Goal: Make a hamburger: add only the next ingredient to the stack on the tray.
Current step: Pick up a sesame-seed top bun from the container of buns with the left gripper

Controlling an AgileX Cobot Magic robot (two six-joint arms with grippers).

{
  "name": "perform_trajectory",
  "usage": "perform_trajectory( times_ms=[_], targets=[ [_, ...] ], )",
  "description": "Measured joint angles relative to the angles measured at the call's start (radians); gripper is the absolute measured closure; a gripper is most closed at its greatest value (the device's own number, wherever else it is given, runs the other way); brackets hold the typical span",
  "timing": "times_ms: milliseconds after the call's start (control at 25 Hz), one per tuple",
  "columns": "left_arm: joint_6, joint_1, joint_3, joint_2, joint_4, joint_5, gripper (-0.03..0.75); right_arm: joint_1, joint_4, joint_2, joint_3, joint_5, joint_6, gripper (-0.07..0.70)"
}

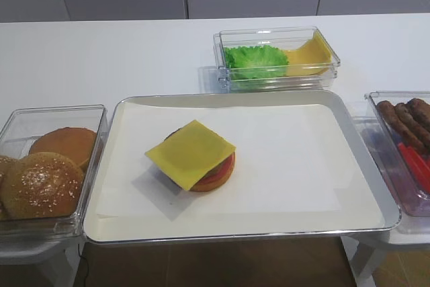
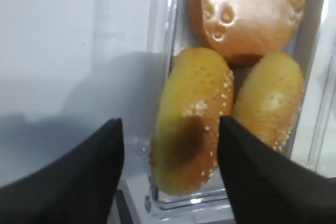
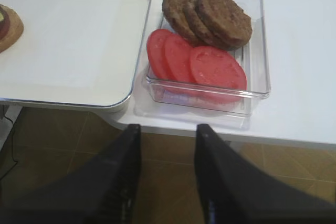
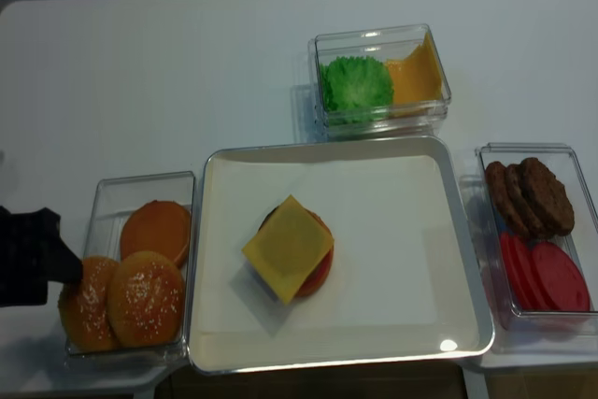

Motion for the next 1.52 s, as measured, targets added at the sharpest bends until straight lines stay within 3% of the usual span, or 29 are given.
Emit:
perform_trajectory(
  times_ms=[240,1080,1520],
  targets=[
    [0.026,0.0,0.0,0.0,-0.012,0.026,0.291,0.0,0.0,0.0,0.0,0.0,0.0,0.371],
    [0.049,0.0,0.0,0.043,-0.037,0.036,0.291,0.0,0.0,0.0,0.0,0.0,0.0,0.371],
    [0.053,0.0,0.0,0.045,-0.045,0.052,0.43,0.0,0.0,0.0,0.0,0.0,0.0,0.371]
  ],
)
